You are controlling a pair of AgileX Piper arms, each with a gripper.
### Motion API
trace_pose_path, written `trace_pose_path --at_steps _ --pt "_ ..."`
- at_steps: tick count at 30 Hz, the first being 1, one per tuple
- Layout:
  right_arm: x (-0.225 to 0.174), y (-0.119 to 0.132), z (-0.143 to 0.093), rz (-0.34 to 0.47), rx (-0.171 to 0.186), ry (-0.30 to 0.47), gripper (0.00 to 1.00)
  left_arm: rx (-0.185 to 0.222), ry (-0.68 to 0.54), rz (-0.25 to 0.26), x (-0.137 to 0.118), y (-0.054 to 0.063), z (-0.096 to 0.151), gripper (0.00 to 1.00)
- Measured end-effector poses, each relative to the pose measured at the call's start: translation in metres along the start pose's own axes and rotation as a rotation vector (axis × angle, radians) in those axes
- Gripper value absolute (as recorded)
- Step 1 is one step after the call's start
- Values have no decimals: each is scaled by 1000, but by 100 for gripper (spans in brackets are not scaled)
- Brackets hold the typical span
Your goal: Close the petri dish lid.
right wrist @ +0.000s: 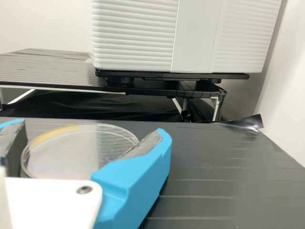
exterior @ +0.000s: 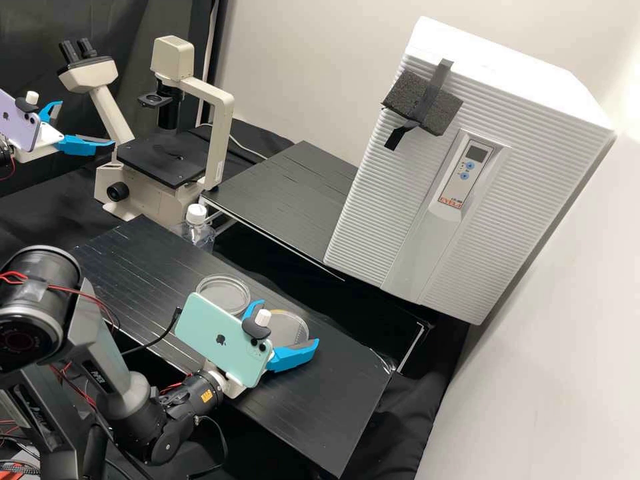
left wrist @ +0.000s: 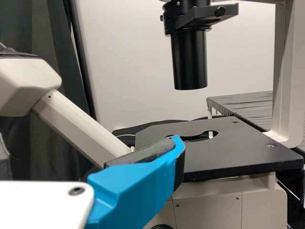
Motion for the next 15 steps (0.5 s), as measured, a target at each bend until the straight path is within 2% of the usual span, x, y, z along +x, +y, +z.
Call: trace_pose_path --at_steps 10,15 --pt "0 0 0 -2 8 2 0 0 0 0 0 0 0 100" --pt "-1 1 -2 6 31 9 0 0 0 0 0 0 0 100"
